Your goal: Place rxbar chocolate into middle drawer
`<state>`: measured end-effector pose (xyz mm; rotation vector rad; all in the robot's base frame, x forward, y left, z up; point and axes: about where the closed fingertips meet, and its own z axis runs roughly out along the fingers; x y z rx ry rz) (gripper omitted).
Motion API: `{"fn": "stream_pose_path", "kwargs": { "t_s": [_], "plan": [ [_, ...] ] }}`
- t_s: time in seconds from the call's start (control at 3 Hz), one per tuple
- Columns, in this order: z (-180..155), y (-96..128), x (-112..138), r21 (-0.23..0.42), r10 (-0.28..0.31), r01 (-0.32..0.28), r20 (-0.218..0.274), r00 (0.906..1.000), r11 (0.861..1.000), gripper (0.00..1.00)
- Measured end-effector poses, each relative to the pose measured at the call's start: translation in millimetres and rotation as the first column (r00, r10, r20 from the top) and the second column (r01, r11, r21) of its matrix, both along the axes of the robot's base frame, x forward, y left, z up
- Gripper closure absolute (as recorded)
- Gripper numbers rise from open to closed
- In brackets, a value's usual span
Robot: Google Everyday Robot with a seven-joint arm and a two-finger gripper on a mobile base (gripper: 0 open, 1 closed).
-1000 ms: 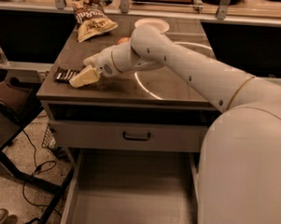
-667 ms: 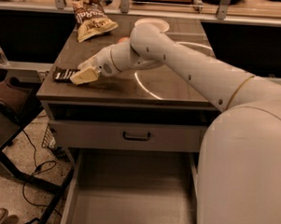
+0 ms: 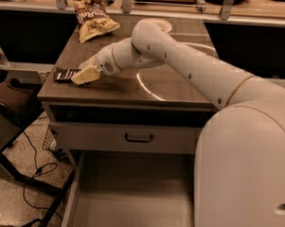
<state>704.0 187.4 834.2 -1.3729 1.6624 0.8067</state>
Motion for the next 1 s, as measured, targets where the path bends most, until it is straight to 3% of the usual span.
{"fn": "stream_pose_path", "kwargs": {
  "t_s": [0.33, 0.67, 1.0],
  "plan": [
    [22.1, -6.4, 20.8, -0.031, -0.014, 0.013, -0.024, 0.9996, 0.999, 1.00],
    [51.6, -49.5, 45.3, -0.105, -0.126, 0.118, -0.065, 0.9900, 0.987, 1.00],
    [85.3, -94.2, 41.7, -0.153, -0.239, 0.225, -0.080, 0.9678, 0.962, 1.00]
  ]
}}
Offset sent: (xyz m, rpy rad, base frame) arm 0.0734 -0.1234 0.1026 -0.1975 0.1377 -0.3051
